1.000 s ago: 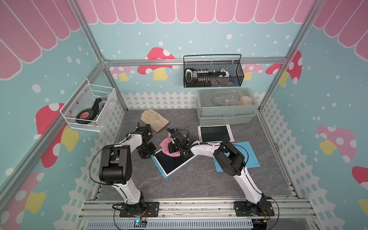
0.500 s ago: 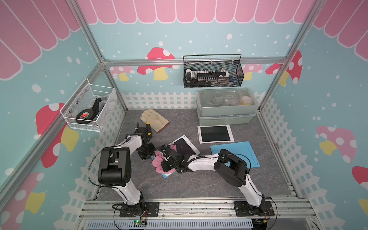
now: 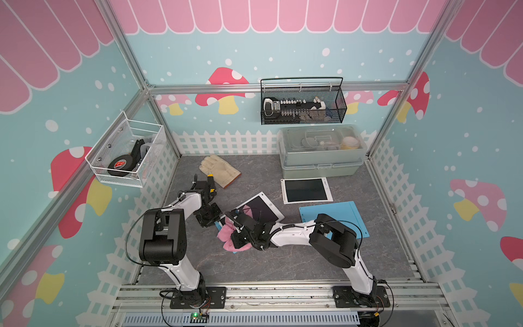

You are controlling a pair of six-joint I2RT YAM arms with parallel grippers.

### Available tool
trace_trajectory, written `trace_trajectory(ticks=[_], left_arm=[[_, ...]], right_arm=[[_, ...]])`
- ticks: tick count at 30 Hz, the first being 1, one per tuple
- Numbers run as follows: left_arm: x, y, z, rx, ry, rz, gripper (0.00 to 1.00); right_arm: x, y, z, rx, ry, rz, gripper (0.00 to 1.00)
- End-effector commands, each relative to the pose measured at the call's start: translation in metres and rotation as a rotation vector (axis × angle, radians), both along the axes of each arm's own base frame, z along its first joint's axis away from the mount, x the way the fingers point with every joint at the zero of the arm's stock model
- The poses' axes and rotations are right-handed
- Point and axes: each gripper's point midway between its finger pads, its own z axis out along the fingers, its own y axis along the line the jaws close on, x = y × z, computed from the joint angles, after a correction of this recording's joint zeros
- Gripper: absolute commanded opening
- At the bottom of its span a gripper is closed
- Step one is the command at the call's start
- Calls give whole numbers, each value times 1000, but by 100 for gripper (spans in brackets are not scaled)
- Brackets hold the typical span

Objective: Wipe the drawing tablet
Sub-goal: Wipe the dirt from the drawing tablet.

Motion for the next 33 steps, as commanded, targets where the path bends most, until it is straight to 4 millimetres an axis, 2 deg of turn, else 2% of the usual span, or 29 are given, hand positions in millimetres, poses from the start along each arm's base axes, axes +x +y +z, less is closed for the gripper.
trace_trajectory(ticks=[1, 4, 6, 8, 12, 14, 17, 20, 22, 23, 25, 28, 30, 31, 33], left_arm=[[-14, 0, -21, -1, 72, -7, 19], [-14, -1, -20, -6, 72, -9, 19], [-13, -2, -19, -7, 67, -12, 19], [-13, -2, -19, -11, 66, -14, 19], [-11, -4, -19, -21, 66, -20, 19], [-11, -4, -19, -22, 66, -21, 19], [-10, -5, -19, -24, 65, -22, 19], [-10, -6, -19, -31, 66, -23, 19], [-8, -7, -18, -36, 62, -23, 19], [-8, -7, -18, -38, 62, -26, 19], [-7, -8, -19, -42, 63, -27, 19], [-6, -8, -20, -45, 64, -30, 19], [-5, -8, -20, -45, 64, -32, 19], [-5, -8, -20, -45, 64, -31, 19], [-5, -8, -20, -44, 64, -31, 19]], right_arm=[[28, -27, -12, -28, 25, -97, 0], [63, -74, -19, -65, 23, -217, 0], [75, -85, -15, -63, -3, -242, 0], [73, -67, -14, -51, -1, -199, 0], [46, 2, -10, -25, 15, -67, 0], [44, 19, -13, -11, 37, -64, 0], [62, 13, -16, -13, 40, -120, 0], [92, -16, -19, -30, 41, -209, 0], [105, -29, -19, -33, 29, -245, 0], [106, -28, -17, -32, 21, -241, 0], [101, -11, -13, -11, 22, -204, 0], [74, 29, -4, 17, 17, -110, 0], [59, 48, -4, 18, 21, -68, 0], [59, 49, -4, 17, 22, -71, 0], [70, 37, -6, 0, 15, -113, 0]])
